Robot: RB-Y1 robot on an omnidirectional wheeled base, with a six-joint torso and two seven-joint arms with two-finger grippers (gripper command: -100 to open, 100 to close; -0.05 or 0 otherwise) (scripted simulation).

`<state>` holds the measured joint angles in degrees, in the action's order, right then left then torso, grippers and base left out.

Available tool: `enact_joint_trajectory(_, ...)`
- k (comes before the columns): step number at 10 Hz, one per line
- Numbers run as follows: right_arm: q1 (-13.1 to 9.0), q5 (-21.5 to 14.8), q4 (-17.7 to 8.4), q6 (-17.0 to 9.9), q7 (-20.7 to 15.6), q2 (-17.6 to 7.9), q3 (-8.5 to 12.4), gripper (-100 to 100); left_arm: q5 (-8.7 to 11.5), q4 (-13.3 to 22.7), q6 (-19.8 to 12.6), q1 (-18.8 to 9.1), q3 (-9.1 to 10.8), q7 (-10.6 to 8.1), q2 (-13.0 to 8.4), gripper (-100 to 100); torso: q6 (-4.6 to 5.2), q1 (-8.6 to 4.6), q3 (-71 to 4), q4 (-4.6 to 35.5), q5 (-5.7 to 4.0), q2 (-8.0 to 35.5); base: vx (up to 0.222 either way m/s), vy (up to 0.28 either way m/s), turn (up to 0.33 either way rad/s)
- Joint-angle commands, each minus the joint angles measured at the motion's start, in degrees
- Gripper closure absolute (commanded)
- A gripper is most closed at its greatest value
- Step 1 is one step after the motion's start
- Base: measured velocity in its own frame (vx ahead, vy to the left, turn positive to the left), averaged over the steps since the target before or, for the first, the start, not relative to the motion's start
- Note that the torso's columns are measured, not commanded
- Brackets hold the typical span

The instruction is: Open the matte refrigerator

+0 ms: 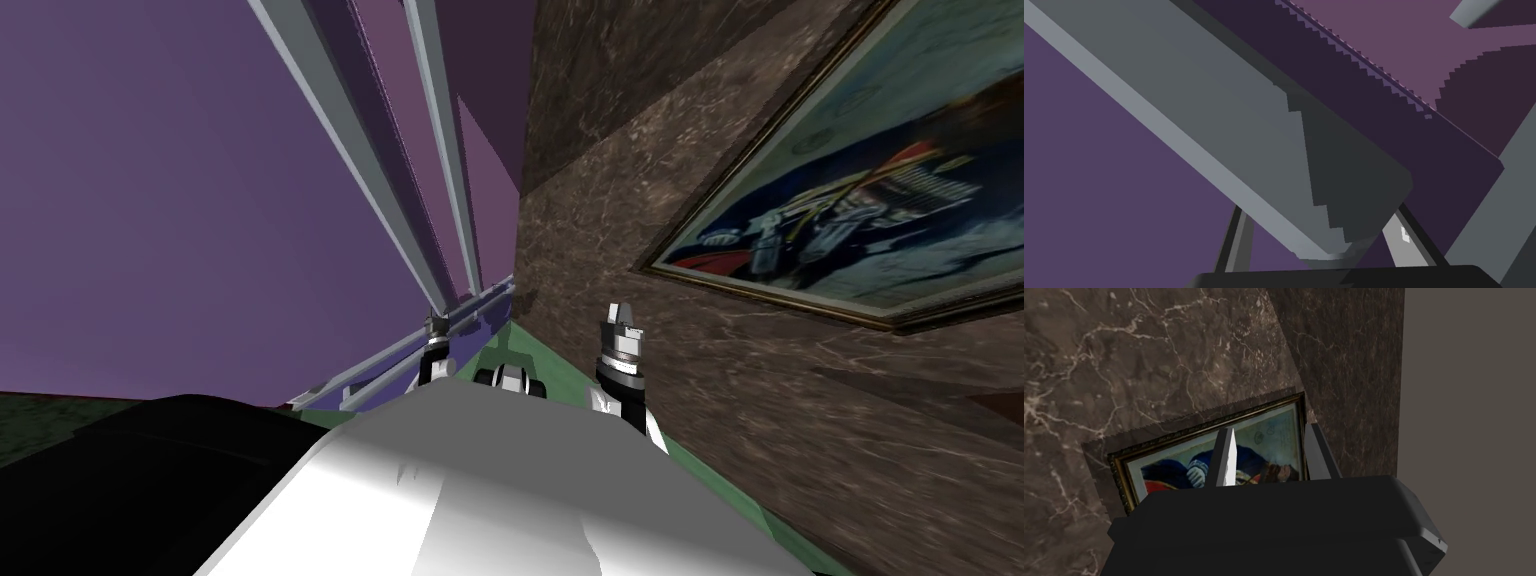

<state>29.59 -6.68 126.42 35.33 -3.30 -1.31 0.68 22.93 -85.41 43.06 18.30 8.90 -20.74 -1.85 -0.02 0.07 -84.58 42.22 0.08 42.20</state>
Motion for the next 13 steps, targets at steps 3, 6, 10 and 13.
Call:
enact_joint_trajectory(3,-0.02,0.00,0.00,-0.01,0.00,0.00,0.00,0,-1.36,-1.13,-1.59,-0.16,-3.82,-1.91,-1.89,100,0.00,-0.18,0.14,0.13,-0.12,0.29,-0.200,0.038,-0.118)
enact_joint_trajectory(6,-0.03,0.00,0.00,-0.01,0.00,0.00,0.00,0,-2.38,-1.97,-2.79,-0.28,-6.69,-3.33,-3.31,100,0.06,-0.17,0.09,0.15,-0.15,0.25,-0.240,0.026,-0.138)
enact_joint_trajectory(10,-0.03,0.00,0.00,-0.01,0.00,0.00,0.00,0,-3.08,-2.81,-3.91,0.12,-8.89,-4.52,-4.53,100,0.09,-0.37,0.05,0.19,-0.25,0.19,-0.203,0.008,-0.111)
enact_joint_trajectory(13,-0.03,0.00,-0.01,-0.01,0.00,-0.01,0.01,0,-4.49,-3.78,-3.78,0.86,-13.26,-7.03,-6.99,100,0.20,-0.16,0.17,0.20,-0.11,0.39,-0.227,0.092,-0.197)
